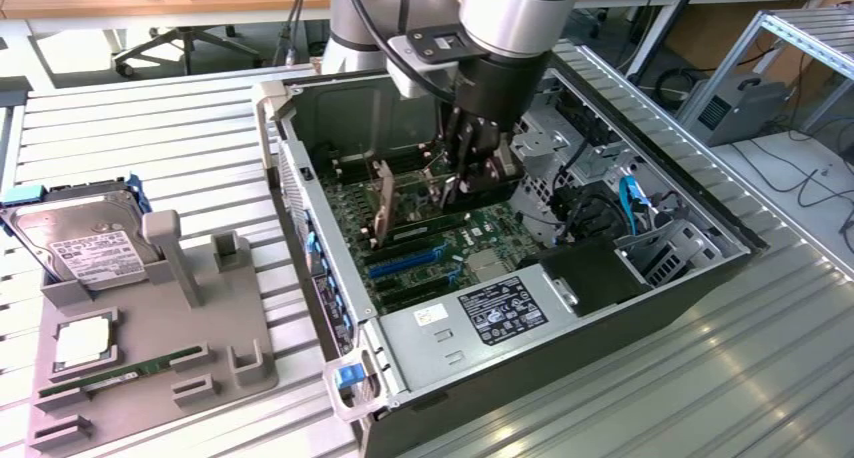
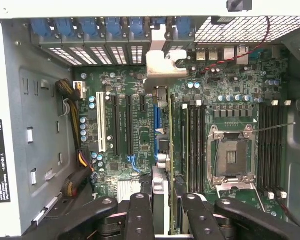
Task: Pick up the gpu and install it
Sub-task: 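Insert the gpu into the slot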
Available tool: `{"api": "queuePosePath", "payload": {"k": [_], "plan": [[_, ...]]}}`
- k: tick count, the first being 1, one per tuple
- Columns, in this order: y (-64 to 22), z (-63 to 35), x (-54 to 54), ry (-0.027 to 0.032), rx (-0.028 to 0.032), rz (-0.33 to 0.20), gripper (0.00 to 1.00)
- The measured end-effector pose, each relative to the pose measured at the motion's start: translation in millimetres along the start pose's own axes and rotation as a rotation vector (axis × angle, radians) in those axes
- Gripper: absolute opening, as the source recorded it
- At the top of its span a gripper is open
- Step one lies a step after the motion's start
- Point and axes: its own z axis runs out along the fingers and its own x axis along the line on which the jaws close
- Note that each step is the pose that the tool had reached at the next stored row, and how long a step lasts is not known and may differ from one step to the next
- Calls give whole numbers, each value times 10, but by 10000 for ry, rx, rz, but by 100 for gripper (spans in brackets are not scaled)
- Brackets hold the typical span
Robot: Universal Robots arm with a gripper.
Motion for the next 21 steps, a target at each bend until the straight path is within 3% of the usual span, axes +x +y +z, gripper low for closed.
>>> {"api": "queuePosePath", "payload": {"k": [21], "plan": [[0,42,13,1,0,-1,27]]}}
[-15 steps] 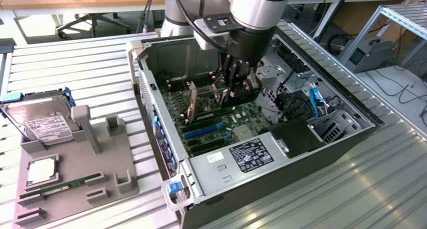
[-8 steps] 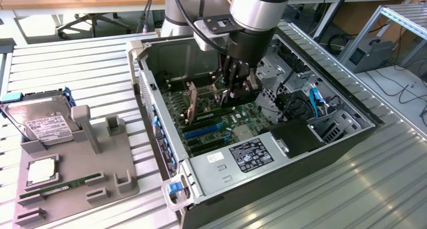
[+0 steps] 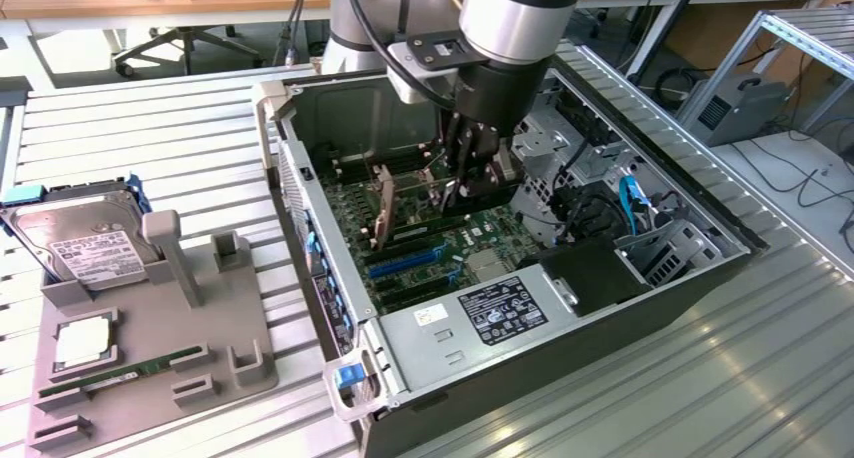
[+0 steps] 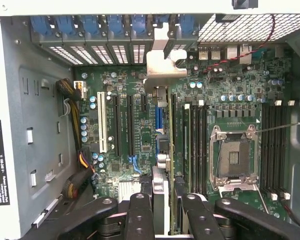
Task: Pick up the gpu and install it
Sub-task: 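Insert the gpu into the slot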
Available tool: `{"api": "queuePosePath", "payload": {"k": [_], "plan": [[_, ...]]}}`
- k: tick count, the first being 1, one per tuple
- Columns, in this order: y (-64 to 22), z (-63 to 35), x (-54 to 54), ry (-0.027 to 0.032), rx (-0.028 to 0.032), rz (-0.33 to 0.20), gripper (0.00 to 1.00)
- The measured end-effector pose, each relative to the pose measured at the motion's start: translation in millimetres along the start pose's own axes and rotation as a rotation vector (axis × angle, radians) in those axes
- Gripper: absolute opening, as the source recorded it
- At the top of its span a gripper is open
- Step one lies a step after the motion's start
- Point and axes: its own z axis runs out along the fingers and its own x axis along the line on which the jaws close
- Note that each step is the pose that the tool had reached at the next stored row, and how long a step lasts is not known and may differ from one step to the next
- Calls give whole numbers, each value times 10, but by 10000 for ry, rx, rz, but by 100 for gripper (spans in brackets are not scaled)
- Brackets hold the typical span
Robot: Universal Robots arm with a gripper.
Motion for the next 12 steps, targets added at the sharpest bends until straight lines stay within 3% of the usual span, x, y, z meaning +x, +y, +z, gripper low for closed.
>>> {"api": "queuePosePath", "payload": {"k": [12], "plan": [[0,25,5,-1,0,0,27]]}}
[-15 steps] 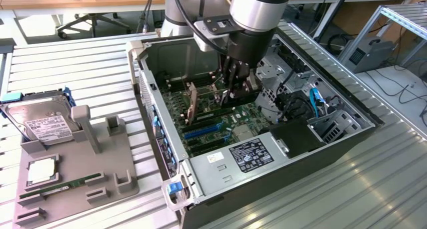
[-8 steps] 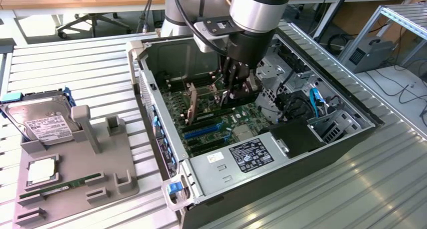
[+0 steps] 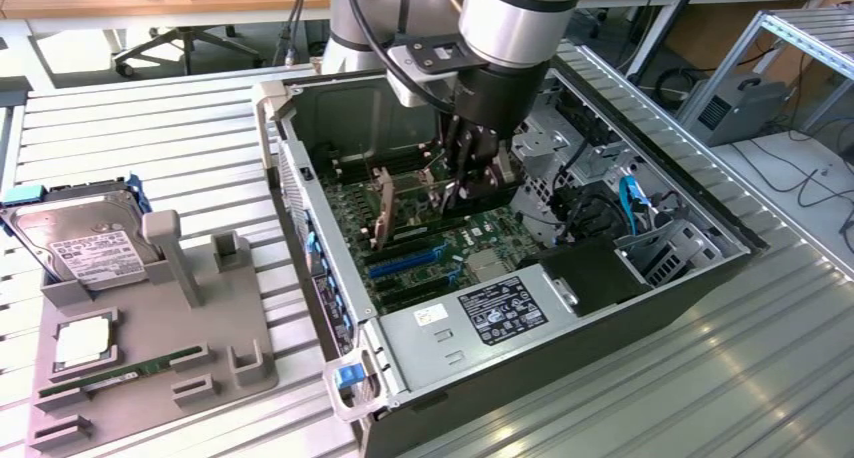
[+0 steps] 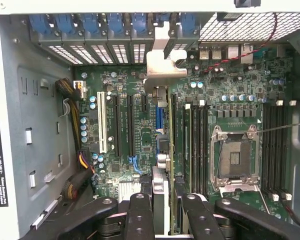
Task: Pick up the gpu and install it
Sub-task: 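Insert the gpu into the slot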
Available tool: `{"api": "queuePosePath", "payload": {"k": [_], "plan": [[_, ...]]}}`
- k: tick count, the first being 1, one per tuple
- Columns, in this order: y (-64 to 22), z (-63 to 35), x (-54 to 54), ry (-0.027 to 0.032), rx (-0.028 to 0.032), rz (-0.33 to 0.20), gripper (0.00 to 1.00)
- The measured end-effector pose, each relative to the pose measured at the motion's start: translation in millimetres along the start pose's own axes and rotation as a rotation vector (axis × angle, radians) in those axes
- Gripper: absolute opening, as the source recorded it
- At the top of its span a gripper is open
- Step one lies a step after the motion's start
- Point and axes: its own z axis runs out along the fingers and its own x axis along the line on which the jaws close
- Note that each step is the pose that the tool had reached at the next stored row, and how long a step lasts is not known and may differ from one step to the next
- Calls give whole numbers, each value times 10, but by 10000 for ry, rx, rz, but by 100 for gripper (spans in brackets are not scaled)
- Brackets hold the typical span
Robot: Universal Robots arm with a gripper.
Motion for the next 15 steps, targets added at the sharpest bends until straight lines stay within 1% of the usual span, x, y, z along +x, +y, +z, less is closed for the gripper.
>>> {"api": "queuePosePath", "payload": {"k": [11,13,15], "plan": [[11,22,3,0,0,0,27],[14,26,3,-22,0,0,27],[15,30,3,-82,-2,1,27]]}}
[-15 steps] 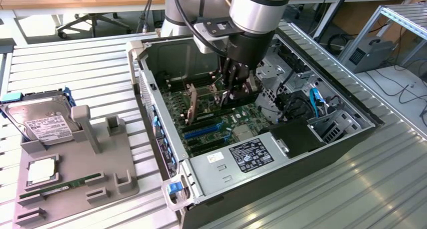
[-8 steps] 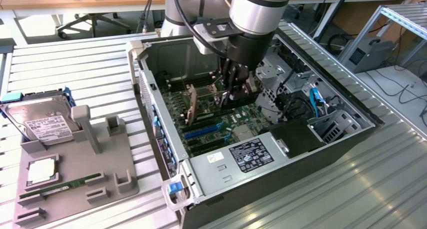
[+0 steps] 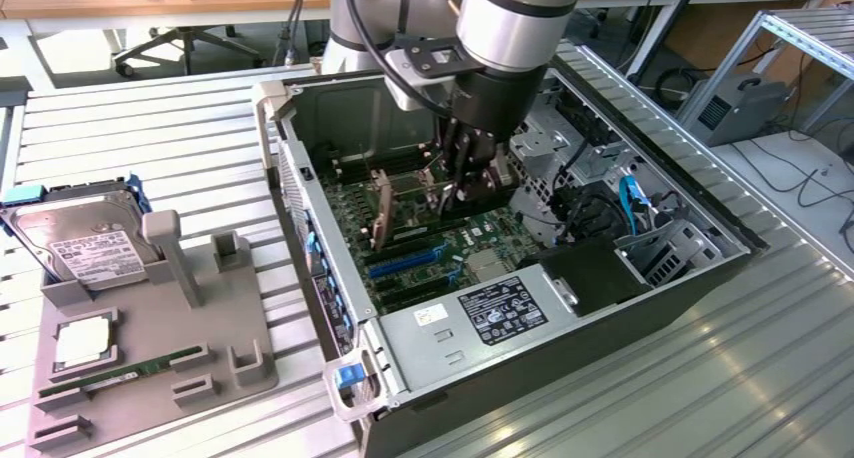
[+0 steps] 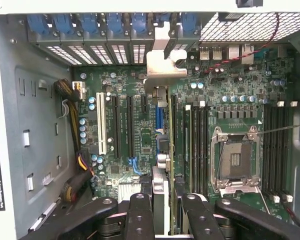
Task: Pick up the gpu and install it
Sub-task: 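Insert the gpu into the slot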
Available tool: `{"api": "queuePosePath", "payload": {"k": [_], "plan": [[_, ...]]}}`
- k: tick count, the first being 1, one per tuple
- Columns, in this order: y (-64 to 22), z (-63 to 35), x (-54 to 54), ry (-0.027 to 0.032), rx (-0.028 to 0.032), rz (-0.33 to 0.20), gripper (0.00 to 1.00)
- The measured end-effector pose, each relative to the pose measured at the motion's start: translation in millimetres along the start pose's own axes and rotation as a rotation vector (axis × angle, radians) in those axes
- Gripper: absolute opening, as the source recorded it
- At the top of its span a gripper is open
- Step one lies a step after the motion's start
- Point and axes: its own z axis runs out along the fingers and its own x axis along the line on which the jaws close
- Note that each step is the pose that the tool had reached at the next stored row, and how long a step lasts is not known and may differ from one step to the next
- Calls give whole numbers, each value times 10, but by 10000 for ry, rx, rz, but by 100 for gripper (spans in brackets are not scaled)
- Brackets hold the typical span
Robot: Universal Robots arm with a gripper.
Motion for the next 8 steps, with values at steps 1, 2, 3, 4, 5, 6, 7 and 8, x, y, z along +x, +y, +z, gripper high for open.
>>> {"api": "queuePosePath", "payload": {"k": [1,2,3,4,5,6,7,8], "plan": [[0,2,0,-28,-1,1,27],[0,5,0,-55,0,1,27],[0,6,0,-56,-1,1,27],[1,8,1,-57,-2,0,27],[2,10,2,-57,-2,-1,27],[7,13,2,-57,-2,0,27],[10,15,2,-57,-2,0,27],[11,17,3,-57,-2,-1,27]]}}
